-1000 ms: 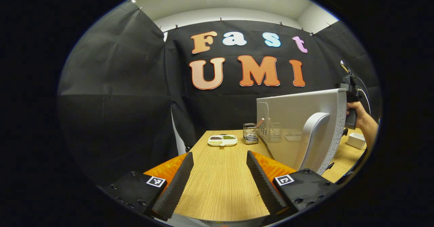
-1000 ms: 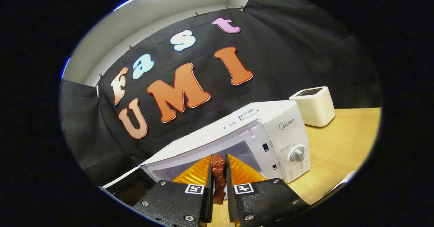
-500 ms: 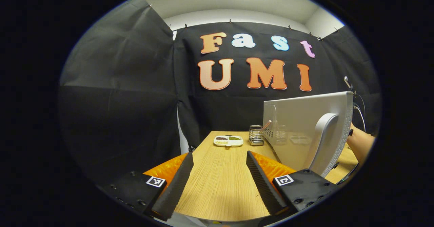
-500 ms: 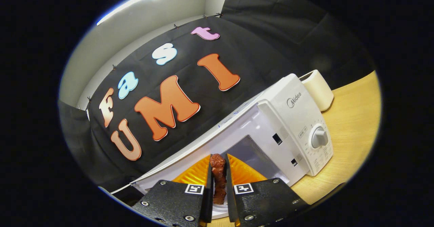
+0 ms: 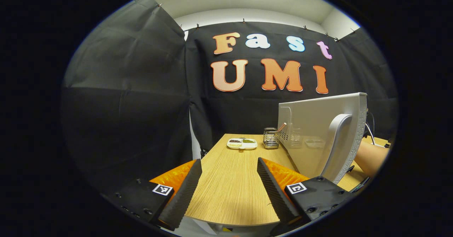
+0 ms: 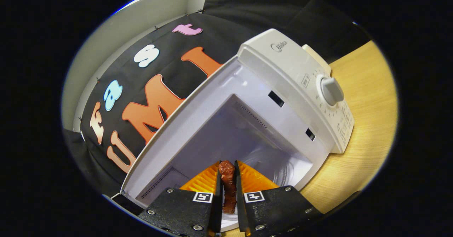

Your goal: Open the microwave oven with the left hand, put the food in, and close the microwave oven.

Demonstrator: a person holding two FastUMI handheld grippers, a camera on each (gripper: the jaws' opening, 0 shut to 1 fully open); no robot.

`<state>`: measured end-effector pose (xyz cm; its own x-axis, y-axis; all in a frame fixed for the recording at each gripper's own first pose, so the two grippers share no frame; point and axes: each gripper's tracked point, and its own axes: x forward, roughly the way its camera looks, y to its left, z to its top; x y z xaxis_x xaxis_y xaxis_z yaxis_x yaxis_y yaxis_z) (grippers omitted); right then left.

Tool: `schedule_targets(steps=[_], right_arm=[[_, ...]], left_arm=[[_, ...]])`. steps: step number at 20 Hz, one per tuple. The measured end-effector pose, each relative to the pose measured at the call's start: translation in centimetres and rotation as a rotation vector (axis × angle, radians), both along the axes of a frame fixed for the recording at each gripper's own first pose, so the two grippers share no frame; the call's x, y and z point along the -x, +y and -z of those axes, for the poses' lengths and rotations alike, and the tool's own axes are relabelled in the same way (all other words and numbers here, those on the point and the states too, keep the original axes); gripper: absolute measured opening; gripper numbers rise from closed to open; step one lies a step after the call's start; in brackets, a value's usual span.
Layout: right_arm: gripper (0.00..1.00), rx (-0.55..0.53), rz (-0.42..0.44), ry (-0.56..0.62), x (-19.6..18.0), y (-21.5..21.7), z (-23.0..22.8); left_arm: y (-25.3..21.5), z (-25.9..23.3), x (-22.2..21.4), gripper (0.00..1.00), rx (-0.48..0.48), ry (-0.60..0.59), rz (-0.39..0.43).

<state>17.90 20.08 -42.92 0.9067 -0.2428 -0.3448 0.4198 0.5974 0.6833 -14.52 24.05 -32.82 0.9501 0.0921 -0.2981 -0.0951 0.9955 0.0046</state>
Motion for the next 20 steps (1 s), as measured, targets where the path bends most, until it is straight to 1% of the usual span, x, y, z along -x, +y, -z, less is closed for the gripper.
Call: schedule_targets(steps=[1, 3, 4, 7, 10, 11, 12, 13, 14, 17, 18, 20], right_arm=[[0.18, -0.025, 0.021, 0.002, -0.5, 0.0, 0.5], [0.18, -0.056, 0.042, 0.003, -1.9, 0.2, 1.8], [0.18, -0.065, 0.047, 0.008, -2.4, 0.4, 2.2], [0.18, -0.067, 0.068, 0.018, -3.3, 0.4, 3.6], [0.18, -0.031, 0.029, 0.028, -3.6, 0.7, 4.1], [0.18, 0.003, 0.027, 0.054, -3.5, 0.5, 4.6], [0.2, 0.048, 0.024, 0.105, -3.1, 0.2, 5.6], [0.23, 0.092, 0.005, 0.128, -2.8, 0.2, 6.1], [0.28, 0.131, -0.022, 0.132, -2.7, 0.2, 5.7], [0.32, 0.266, -0.085, 0.162, -2.2, -0.3, 4.7], [0.37, 0.331, -0.089, 0.216, -1.8, -1.2, 5.2], [0.47, 0.398, -0.145, 0.268, -1.6, -1.3, 5.8]], left_arm=[[0.1, -0.2, 0.1, 0.95, -0.013, -0.001, -0.002], [0.1, -0.6, 0.4, 0.94, -0.025, -0.005, 0.0], [0.1, -0.7, 0.5, 1.0, -0.026, -0.004, 0.0], [-0.3, -0.7, 0.5, 1.0, -0.012, -0.005, 0.005], [-0.5, -0.9, 0.6, 1.0, 0.0, -0.007, 0.005], [-0.6, -1.0, 0.5, 1.0, 0.005, -0.008, 0.006], [-0.7, -1.1, 0.5, 1.0, 0.007, -0.009, 0.008], [-1.0, -1.4, 0.4, 1.0, 0.007, -0.019, 0.013], [-1.4, -1.7, 0.4, 1.0, 0.009, -0.031, 0.022], [-1.8, -2.3, -0.2, 1.0, 0.003, -0.05, 0.031], [-2.2, -2.7, -0.4, 0.94, 0.003, -0.061, 0.04], [-2.7, -2.9, -0.5, 1.0, 0.006, -0.076, 0.059]])
